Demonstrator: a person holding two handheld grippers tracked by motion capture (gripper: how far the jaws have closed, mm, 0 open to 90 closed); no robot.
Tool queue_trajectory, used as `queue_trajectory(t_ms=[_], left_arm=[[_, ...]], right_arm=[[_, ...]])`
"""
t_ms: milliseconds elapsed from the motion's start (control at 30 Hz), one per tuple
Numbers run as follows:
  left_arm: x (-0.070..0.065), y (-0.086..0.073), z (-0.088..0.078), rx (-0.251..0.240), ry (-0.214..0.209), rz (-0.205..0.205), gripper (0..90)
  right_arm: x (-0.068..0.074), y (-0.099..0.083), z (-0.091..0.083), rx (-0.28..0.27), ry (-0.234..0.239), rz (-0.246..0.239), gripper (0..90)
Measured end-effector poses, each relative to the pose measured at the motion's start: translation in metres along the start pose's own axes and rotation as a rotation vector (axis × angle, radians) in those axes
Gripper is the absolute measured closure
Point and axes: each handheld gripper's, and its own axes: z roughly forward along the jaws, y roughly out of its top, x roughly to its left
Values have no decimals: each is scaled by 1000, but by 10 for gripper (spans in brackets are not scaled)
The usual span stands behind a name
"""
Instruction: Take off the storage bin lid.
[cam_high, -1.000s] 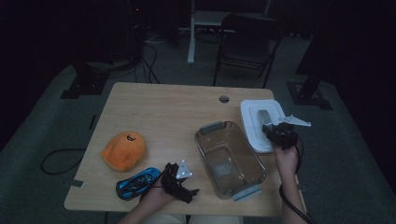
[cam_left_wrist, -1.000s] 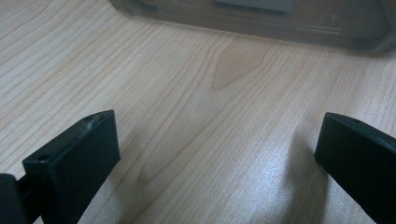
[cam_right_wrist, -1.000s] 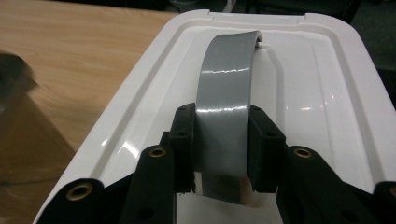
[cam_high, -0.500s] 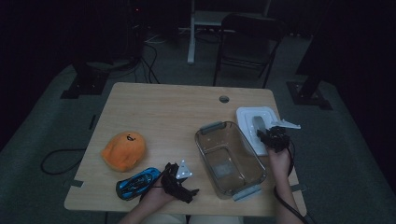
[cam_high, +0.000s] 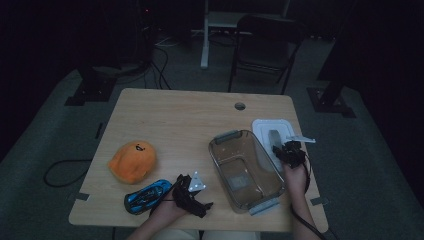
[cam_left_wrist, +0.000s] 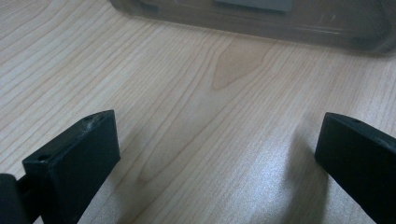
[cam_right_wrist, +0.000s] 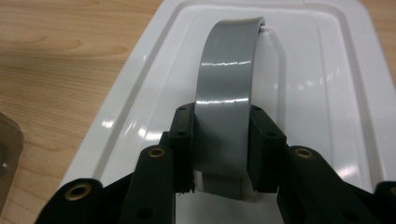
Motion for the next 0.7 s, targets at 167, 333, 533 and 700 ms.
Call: queue_trajectory(t_ms=[167, 333, 533, 700], left_arm=[[0, 0, 0, 0, 0, 0, 4], [-1, 0, 0, 0, 7, -8, 4], [0, 1, 1, 2, 34, -39, 4], [4, 11, 0, 16, 61, -72, 4]], right_arm=[[-2, 0, -7, -31, -22, 14, 490], [-5, 1, -26, -44, 9, 21, 298], [-6, -7, -49, -66, 70, 1, 134], [-5, -18, -60, -49, 102, -43, 125]])
